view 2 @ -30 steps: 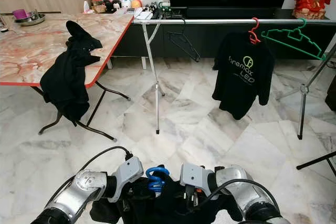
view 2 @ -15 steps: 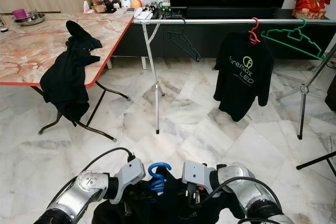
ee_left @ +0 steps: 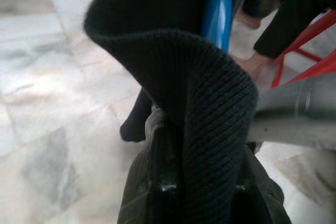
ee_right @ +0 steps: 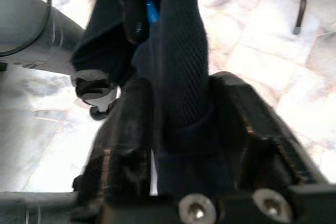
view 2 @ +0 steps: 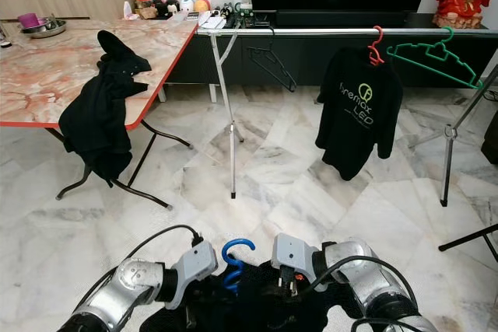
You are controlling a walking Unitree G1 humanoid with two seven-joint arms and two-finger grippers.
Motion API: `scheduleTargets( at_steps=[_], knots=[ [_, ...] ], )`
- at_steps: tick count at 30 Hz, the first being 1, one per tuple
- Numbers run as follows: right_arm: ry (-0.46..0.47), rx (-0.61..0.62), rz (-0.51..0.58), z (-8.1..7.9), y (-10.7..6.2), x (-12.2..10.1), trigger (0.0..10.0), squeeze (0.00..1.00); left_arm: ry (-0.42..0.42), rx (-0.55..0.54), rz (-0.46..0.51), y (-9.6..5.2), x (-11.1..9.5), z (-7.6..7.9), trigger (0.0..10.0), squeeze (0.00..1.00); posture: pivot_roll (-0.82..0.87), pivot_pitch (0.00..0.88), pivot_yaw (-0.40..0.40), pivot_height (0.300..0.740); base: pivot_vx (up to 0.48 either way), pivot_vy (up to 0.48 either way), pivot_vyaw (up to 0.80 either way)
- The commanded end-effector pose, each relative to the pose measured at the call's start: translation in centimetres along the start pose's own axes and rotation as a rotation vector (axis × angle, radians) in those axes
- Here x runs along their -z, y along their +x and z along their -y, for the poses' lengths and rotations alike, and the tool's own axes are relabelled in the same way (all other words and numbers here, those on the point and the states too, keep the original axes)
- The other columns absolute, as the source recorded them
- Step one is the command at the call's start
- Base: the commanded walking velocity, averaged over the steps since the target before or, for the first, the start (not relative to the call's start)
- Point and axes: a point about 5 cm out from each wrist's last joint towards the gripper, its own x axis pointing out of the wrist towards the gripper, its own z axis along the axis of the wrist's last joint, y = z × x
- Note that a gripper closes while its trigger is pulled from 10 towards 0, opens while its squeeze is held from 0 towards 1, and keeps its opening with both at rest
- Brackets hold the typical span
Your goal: Hang hanger
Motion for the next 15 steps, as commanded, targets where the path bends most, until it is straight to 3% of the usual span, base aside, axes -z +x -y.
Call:
scheduleTargets(
  at_steps=[1, 8, 12, 15],
  knots=[
    [-0.006, -0.08, -0.023, -0.6, 0.1, 0.2, 10.0, 1.0, 0.035, -0.106, 0.004, -0.7, -0.8, -1.6, 0.0, 0.0, 0.02, 0.05, -0.018, 0.74, 0.0, 0.0, 0.0],
    [-0.024, -0.101, -0.098, -0.6, -1.1, 0.9, 10.0, 1.0, 0.076, -0.213, -0.016, -0.7, -0.5, -2.3, 0.0, 0.0, 0.02, 0.039, -0.018, 0.74, 0.0, 0.0, 0.0],
    [0.012, 0.093, -0.063, 1.0, -2.3, 0.8, 10.0, 1.0, 0.047, -0.322, -0.01, -0.9, -0.1, -2.9, 0.0, 0.0, 0.02, 0.034, -0.018, 0.74, 0.0, 0.0, 0.0],
    [0.11, 0.348, 0.033, 2.4, -3.9, 1.1, 10.0, 1.0, 0.014, -0.419, 0.006, -1.1, 0.4, -3.1, 0.0, 0.0, 0.01, 0.025, -0.01, 0.74, 0.0, 0.0, 0.0]
  ],
)
